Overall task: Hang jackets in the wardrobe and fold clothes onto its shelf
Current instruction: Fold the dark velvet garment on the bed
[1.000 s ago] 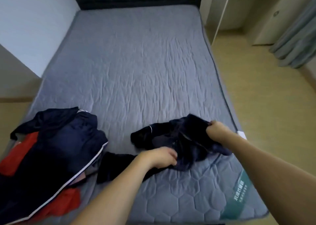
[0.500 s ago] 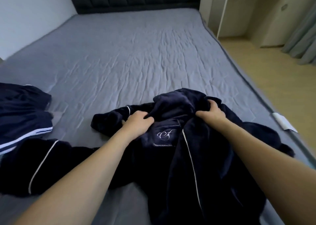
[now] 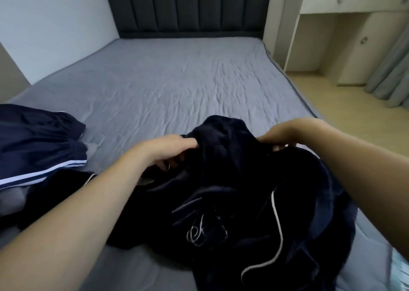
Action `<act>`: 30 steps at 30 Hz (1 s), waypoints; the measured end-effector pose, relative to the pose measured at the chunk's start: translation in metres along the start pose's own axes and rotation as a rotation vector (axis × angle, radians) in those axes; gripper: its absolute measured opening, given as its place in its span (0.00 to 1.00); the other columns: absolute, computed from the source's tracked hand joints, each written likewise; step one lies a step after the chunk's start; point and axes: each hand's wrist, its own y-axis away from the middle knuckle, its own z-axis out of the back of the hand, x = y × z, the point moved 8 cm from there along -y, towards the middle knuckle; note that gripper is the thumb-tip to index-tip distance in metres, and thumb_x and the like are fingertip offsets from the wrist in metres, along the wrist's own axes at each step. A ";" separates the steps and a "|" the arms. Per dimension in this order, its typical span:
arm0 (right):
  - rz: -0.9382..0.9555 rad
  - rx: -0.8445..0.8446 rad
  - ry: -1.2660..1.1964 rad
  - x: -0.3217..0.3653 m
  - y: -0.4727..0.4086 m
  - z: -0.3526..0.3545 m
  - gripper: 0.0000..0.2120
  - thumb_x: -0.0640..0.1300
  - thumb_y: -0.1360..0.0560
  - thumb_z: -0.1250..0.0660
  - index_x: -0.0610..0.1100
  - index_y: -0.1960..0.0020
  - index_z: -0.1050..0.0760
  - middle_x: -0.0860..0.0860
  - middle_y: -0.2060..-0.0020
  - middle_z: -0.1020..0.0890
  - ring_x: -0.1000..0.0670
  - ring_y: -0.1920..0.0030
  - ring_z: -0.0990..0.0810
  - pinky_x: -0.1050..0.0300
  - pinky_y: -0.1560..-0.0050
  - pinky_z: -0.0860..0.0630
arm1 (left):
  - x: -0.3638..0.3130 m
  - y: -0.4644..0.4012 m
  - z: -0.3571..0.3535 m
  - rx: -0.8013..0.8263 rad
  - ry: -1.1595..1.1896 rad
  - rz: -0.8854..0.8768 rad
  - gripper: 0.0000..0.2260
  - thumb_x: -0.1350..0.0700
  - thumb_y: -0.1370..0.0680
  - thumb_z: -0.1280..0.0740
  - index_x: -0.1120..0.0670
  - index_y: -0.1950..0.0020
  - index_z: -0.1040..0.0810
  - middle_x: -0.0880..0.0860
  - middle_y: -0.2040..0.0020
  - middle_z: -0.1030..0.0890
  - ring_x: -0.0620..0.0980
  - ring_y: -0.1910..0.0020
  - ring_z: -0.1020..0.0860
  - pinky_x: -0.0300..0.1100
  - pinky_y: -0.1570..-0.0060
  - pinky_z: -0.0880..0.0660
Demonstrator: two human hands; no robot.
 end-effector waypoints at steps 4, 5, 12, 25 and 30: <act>0.178 -0.294 0.104 0.026 -0.013 -0.003 0.25 0.50 0.25 0.36 0.47 0.29 0.35 0.45 0.34 0.26 0.46 0.37 0.25 0.51 0.35 0.31 | -0.013 -0.027 -0.036 -0.113 -0.056 -0.177 0.22 0.49 0.26 0.32 0.48 0.33 0.28 0.53 0.36 0.23 0.52 0.41 0.23 0.48 0.37 0.28; 0.180 -0.132 0.064 0.027 -0.019 -0.023 0.21 0.47 0.24 0.37 0.45 0.31 0.32 0.44 0.39 0.22 0.50 0.45 0.20 0.58 0.43 0.25 | -0.011 -0.025 -0.055 -0.001 -0.045 -0.197 0.18 0.53 0.25 0.32 0.50 0.35 0.27 0.53 0.39 0.21 0.51 0.43 0.22 0.48 0.39 0.26; 0.120 -0.091 -0.285 0.064 -0.036 -0.002 0.22 0.56 0.26 0.40 0.43 0.43 0.21 0.45 0.45 0.18 0.43 0.49 0.20 0.50 0.46 0.28 | 0.050 0.041 -0.072 0.638 0.230 -0.155 0.22 0.58 0.32 0.28 0.46 0.39 0.25 0.56 0.43 0.18 0.56 0.48 0.19 0.47 0.54 0.21; 0.218 -0.093 -0.372 0.122 -0.038 0.000 0.07 0.46 0.29 0.33 0.43 0.56 0.22 0.48 0.61 0.16 0.47 0.63 0.17 0.53 0.63 0.22 | 0.048 -0.068 0.037 -0.156 0.120 0.000 0.12 0.54 0.20 0.41 0.59 0.41 0.25 0.56 0.63 0.19 0.50 0.75 0.22 0.34 0.74 0.30; 0.053 -0.962 -1.039 0.008 -0.013 0.152 0.22 0.44 0.27 0.36 0.40 0.35 0.36 0.42 0.43 0.25 0.39 0.43 0.24 0.52 0.49 0.29 | -0.106 -0.072 0.106 -0.315 0.739 -0.422 0.25 0.55 0.19 0.39 0.44 0.25 0.45 0.52 0.45 0.22 0.52 0.54 0.18 0.42 0.62 0.25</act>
